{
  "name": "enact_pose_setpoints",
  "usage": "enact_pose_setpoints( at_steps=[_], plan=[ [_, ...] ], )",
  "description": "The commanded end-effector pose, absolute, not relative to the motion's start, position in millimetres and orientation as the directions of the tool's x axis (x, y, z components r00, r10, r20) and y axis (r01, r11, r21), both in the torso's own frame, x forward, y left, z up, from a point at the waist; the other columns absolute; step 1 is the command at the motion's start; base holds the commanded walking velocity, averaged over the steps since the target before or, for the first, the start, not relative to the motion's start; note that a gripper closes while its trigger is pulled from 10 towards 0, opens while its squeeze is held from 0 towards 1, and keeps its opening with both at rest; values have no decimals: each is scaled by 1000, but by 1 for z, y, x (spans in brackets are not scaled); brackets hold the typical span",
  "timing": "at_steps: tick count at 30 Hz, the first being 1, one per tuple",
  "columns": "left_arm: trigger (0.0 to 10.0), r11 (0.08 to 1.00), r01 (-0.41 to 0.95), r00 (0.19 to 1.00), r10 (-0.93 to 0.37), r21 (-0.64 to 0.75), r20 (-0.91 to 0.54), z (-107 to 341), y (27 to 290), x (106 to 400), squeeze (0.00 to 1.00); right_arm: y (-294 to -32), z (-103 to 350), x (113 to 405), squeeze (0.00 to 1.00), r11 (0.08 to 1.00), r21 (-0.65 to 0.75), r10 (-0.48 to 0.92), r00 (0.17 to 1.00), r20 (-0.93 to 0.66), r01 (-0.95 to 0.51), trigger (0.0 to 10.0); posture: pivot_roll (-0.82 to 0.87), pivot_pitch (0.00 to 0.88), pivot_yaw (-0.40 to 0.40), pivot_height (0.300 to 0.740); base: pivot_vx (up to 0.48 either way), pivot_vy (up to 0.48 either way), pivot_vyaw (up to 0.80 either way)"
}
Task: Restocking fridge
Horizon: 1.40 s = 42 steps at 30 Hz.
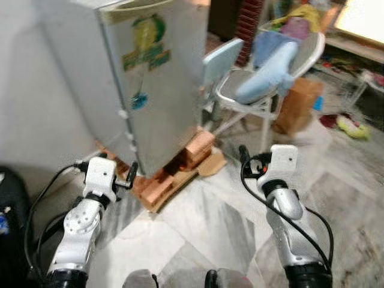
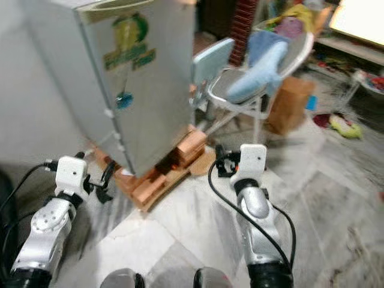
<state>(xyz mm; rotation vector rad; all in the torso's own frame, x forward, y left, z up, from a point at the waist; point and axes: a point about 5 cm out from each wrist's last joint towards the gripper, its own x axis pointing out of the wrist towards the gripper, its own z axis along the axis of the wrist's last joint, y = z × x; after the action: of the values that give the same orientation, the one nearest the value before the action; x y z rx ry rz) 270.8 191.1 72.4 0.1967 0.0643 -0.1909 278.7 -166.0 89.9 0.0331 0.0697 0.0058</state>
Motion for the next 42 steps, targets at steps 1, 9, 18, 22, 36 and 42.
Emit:
enact_pose_setpoints(
  at_steps=[1, 9, 18, 22, 36, 42],
  plan=[
    [10000, 962, 177, 983, -164, 207, -80, 73, 198, 271, 0, -159, 94, 280, 0, 999, 44, 24, 998, -56, -21, 10000, 5, 23, -38, 740, 0, 428, -625],
    [10000, 960, 185, 983, -178, 212, -49, 76, 194, 274, 0, -158, 95, 283, 0, 999, 42, 24, 999, -48, -22, 10000, 7, 17, -38, 740, 297, 373, -245],
    [10000, 962, 180, 984, -175, 205, -42, 76, 192, 276, 0, -158, 96, 283, 0, 999, 43, 20, 999, -41, -18, 10000, 8, 14, -35, 740, 338, 314, 0],
    [10000, 966, 162, 987, -158, 202, -35, 77, 193, 277, 0, -158, 96, 283, 0, 999, 42, 18, 999, -39, -16, 10000, 6, 15, -37, 740, 306, 292, 0],
    [10000, 974, 144, 990, -140, 173, -35, 74, 197, 273, 0, -160, 91, 276, 0, 999, 36, 16, 998, -64, -13, 10000, 1, 22, -43, 740, 151, 184, -171],
    [10000, 974, 162, 987, -158, 157, -41, 73, 196, 269, 0, -158, 90, 273, 0, 999, 34, 23, 997, -70, -21, 10000, 4, 32, -47, 740, 0, 0, -800]
  ],
)
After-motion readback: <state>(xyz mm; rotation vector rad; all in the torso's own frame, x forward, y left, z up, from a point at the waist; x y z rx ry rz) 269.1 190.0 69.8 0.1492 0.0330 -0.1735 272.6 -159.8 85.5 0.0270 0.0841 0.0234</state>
